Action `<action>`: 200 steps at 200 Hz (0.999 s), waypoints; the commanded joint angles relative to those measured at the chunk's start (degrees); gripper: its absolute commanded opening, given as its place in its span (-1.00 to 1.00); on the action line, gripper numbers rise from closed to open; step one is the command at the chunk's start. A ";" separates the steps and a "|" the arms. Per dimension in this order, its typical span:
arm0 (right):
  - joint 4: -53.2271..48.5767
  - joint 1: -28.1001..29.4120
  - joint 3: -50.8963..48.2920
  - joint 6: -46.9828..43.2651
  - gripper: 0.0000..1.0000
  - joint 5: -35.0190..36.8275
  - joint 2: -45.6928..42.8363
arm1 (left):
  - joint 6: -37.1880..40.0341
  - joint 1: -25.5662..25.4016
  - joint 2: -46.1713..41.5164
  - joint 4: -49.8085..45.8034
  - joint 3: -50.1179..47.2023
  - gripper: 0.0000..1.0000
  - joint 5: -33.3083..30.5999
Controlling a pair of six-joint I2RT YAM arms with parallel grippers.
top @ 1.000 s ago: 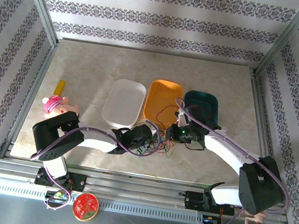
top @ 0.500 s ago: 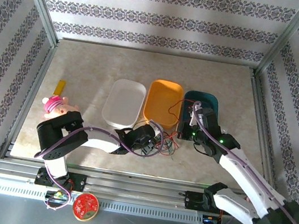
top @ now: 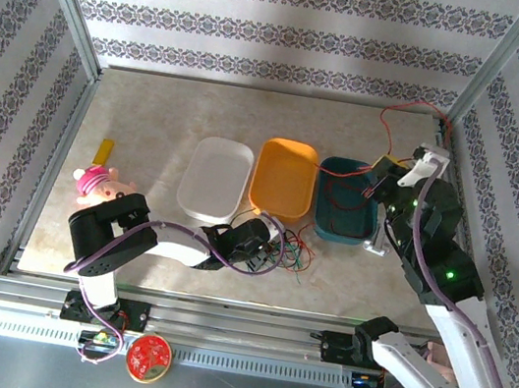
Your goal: Untangle the cables
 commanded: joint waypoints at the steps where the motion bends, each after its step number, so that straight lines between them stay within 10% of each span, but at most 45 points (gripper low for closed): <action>1: -0.23 -4.37 1.58 -1.01 -1.00 -0.24 4.92 | -0.41 -0.51 1.97 -8.85 -3.13 -0.65 -0.91; 52: -0.42 -10.48 -1.00 -2.62 -1.00 -2.33 18.90 | 0.13 -0.51 -1.60 -8.45 -4.20 -0.65 -2.22; 103: -2.67 -10.09 -7.92 0.13 -1.00 -19.15 30.40 | 0.21 -0.51 -2.07 -8.03 -4.55 -0.65 -2.41; 200: -7.93 -14.39 -4.14 1.89 -0.99 -20.74 43.80 | 1.84 -0.51 -2.32 -7.98 -3.24 -0.64 -2.28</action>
